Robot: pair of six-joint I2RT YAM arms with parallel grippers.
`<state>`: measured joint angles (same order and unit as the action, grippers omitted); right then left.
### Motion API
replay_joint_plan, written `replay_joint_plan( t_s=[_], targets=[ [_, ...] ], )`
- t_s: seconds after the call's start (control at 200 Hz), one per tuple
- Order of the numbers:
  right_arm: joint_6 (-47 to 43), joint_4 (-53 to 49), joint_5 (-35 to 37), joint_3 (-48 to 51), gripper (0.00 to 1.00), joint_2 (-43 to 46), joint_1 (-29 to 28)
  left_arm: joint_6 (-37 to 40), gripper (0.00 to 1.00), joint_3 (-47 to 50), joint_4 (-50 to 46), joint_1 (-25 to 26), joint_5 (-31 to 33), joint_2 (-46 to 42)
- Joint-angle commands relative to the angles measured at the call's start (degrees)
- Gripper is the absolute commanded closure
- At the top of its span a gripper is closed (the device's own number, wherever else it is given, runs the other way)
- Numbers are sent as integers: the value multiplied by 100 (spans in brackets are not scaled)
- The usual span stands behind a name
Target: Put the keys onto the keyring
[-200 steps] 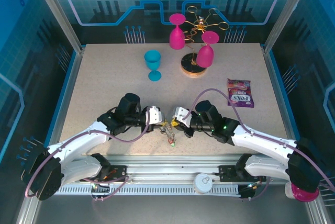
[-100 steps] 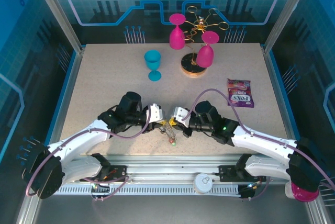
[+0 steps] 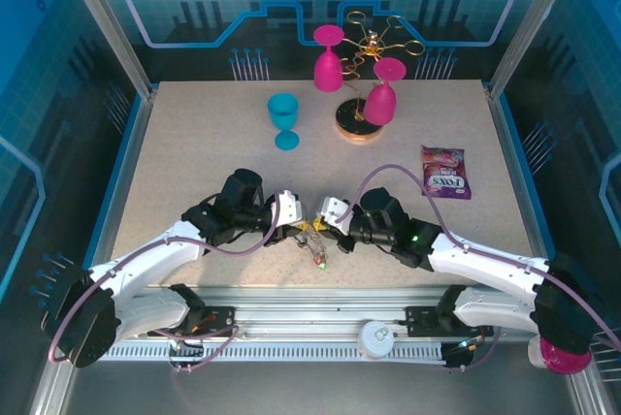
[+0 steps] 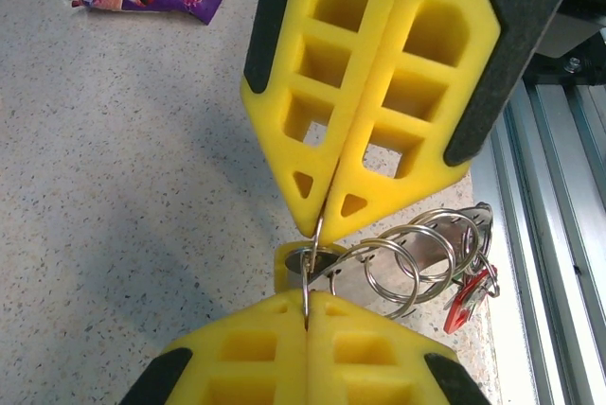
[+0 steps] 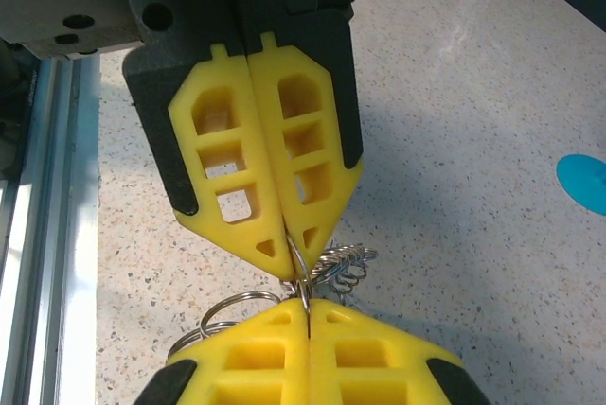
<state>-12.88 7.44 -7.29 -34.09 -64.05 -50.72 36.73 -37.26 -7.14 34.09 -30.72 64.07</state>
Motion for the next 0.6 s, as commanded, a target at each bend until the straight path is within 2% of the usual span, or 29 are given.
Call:
replay_joint_plan(
  t_s=[0.0, 0.475, 0.595],
  targets=[
    [170, 3, 533, -195, 100, -79, -14, -108, 100, -126, 17, 28, -194, -70],
    [877, 308, 371, -258, 100, -135, 91, -564, 100, 20, 400, 34, 189, -436],
    [987, 354, 273, -234, 100, -112, 151, -859, 100, 266, 830, 38, 172, -590]
  ],
)
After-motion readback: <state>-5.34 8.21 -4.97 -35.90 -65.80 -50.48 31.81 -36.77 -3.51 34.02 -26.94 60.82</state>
